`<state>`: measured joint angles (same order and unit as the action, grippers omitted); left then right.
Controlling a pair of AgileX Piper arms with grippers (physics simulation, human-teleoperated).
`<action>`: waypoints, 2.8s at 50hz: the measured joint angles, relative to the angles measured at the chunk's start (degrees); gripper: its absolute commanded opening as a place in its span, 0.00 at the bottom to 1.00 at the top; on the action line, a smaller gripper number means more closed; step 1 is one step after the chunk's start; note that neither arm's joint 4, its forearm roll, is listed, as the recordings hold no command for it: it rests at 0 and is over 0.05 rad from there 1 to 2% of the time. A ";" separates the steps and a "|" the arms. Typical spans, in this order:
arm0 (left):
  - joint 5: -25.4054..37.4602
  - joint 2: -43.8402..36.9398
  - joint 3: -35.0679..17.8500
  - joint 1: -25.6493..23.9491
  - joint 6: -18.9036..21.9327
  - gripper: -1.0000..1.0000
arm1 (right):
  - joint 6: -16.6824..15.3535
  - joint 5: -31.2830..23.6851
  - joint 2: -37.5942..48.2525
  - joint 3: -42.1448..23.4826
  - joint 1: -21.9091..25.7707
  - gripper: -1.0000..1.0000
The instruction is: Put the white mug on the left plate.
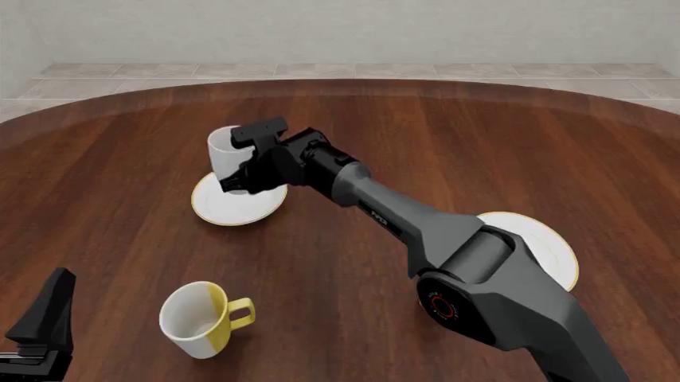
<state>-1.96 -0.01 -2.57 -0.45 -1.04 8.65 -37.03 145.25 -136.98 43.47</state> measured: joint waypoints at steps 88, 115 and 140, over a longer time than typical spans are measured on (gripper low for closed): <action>-0.06 0.00 0.37 -0.27 0.24 1.00 | 1.21 1.33 2.90 0.17 -0.62 0.00; -0.14 0.00 0.46 -0.25 0.24 1.00 | 0.23 0.38 4.61 -1.85 -1.19 0.00; -0.11 -0.01 0.67 -0.26 0.31 1.00 | 0.35 0.57 4.94 -2.07 -1.31 0.00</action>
<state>-2.07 -0.02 -1.90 -0.71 -0.73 9.00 -36.46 150.19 -139.05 42.16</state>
